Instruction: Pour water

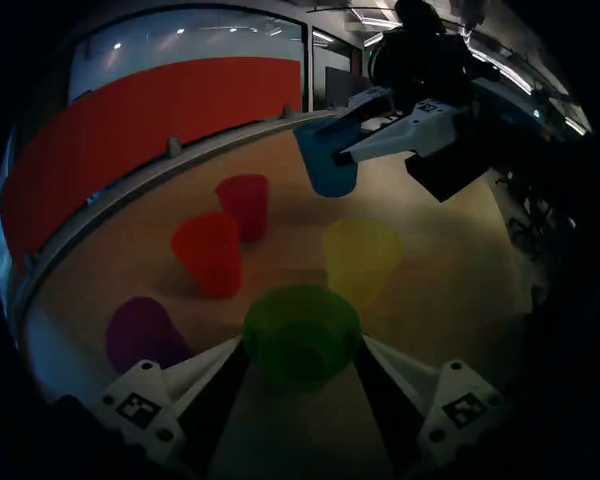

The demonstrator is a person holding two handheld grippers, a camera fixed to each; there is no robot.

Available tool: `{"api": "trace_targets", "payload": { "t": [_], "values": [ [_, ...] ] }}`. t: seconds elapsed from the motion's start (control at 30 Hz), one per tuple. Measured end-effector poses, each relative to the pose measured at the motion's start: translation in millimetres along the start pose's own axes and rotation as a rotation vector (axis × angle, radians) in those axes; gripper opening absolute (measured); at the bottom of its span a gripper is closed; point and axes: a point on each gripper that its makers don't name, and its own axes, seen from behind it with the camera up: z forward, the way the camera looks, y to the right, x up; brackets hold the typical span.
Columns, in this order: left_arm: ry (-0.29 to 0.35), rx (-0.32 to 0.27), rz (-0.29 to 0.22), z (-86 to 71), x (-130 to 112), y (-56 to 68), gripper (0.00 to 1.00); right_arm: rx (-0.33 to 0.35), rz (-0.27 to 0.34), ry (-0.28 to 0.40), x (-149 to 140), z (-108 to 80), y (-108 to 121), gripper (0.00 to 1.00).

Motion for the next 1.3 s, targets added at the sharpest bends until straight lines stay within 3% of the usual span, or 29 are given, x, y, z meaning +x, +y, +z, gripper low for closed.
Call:
{"api": "trace_targets", "payload": {
  "t": [0.5, 0.97, 1.3],
  "values": [
    [-0.013, 0.000, -0.016, -2.2, -5, -2.6, 0.87, -0.006, -0.002, -0.010, -6, 2.3, 1, 0.90],
    [-0.029, -0.016, -0.090, -4.0, -8, -2.8, 0.88, -0.012, 0.019, -0.043, -25, 12.9, 4, 0.90],
    [-0.076, -0.002, -0.073, -5.5, -26, -1.1, 0.88, -0.003, 0.034, -0.091, -47, 28.3, 2, 0.90]
  ]
}}
